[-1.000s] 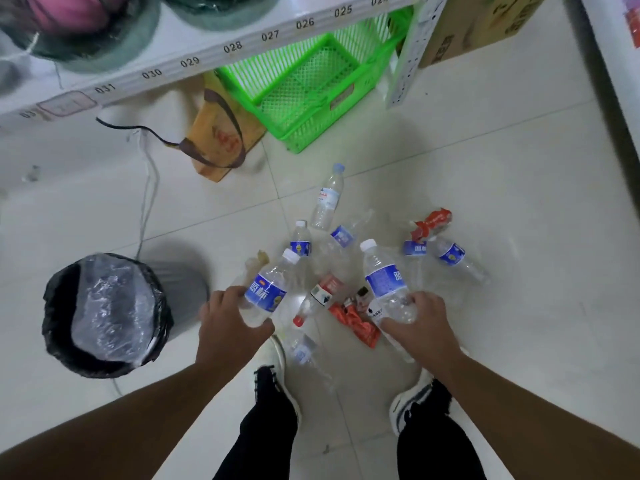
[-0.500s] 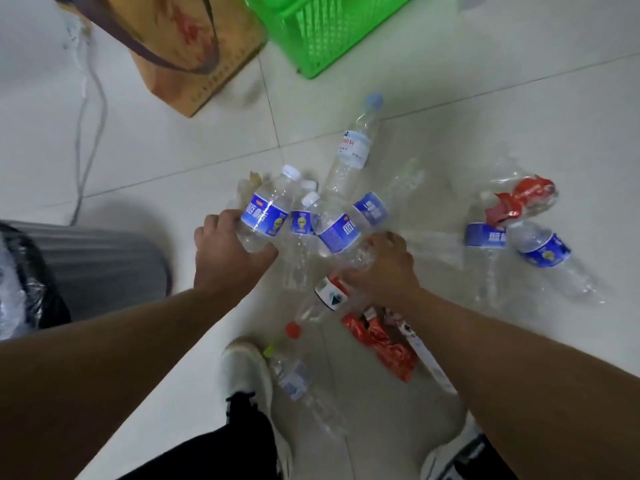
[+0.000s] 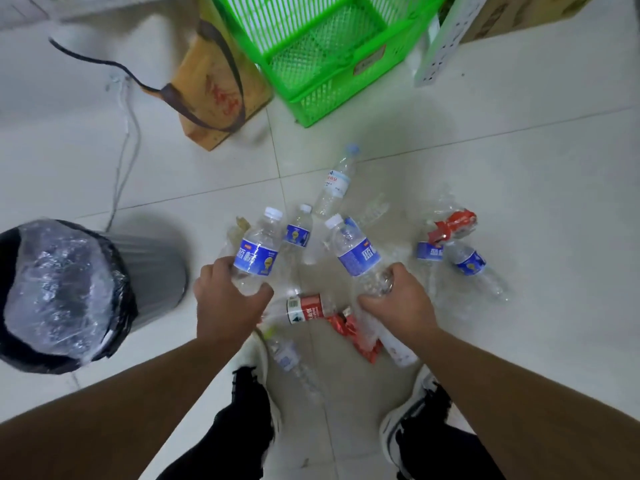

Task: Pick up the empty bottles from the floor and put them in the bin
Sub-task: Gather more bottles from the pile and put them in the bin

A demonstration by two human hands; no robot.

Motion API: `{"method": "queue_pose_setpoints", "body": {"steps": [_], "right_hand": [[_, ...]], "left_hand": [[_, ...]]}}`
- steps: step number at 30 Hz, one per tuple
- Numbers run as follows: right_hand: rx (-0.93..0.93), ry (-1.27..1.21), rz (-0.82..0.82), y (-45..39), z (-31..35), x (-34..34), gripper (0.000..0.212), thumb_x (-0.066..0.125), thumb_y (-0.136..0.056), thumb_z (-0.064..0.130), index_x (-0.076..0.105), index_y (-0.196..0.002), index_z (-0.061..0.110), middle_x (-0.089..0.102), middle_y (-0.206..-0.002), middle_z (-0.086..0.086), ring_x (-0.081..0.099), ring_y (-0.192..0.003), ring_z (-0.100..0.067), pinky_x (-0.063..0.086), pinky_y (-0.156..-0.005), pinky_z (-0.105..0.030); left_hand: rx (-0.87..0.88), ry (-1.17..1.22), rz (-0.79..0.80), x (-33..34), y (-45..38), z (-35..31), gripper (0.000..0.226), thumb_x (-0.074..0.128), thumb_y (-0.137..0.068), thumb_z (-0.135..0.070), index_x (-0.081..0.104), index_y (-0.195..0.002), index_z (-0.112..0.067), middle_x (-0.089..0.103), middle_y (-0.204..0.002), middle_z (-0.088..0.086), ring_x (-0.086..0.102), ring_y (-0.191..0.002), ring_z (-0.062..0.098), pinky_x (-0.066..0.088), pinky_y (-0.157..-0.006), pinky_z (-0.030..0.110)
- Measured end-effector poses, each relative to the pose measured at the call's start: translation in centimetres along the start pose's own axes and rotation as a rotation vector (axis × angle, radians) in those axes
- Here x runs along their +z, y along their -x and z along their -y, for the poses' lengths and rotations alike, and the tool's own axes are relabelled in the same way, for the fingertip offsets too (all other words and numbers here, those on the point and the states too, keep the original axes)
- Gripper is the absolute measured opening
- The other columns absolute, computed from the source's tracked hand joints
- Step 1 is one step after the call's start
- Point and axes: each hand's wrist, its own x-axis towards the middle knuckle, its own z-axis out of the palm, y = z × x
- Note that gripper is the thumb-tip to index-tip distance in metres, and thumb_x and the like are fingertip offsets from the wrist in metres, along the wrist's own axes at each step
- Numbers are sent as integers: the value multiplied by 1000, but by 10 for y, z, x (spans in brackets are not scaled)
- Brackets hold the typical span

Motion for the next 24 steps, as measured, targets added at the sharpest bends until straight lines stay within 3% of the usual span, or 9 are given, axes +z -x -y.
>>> {"method": "queue_pose_setpoints", "body": {"steps": [6,12,16,20,24], "right_hand": [[3,5,-67,66,43,-43,50,89,-67,43,55,-98,25,65,-86,1,64,-77,-21,52,-69,-38],[60,-29,-76,116,81,-48,56,90,-66,46,56,-105,27,68,-92,2,67,-82,-17,58,-79,-42],[59,-75,-60,140,101,-37,56,91,-66,47,55,-105,29,67,-92,4,66,-77,-9,49,-50,-19],[36,-91,-45,159,116,-19,56,92,-65,50,56,-103,31,70,-90,7,66,-77,-8,50,-64,-32],[-1,-111,-17,184,123,-5,58,93,-64,53,55,-102,31,69,-88,10,67,-76,-8,51,-63,-32]], "left_hand": [[37,27,4,-69,34,-22,67,78,-68,-47,59,-127,-23,49,-107,-7,42,-104,14,39,-90,35],[140,-18,64,-115,59,-4,67,81,-66,-45,58,-126,-25,51,-110,-7,50,-109,23,45,-90,36],[75,9,41,-144,71,16,69,68,-64,-59,57,-124,-27,53,-115,-8,49,-113,20,40,-94,33],[28,-17,-9,-182,83,30,65,66,-61,-57,55,-119,-30,50,-109,-10,45,-105,16,46,-89,37],[-36,24,-57,-201,102,45,59,70,-62,-51,54,-116,-32,50,-108,-11,46,-105,15,48,-89,38]]}}
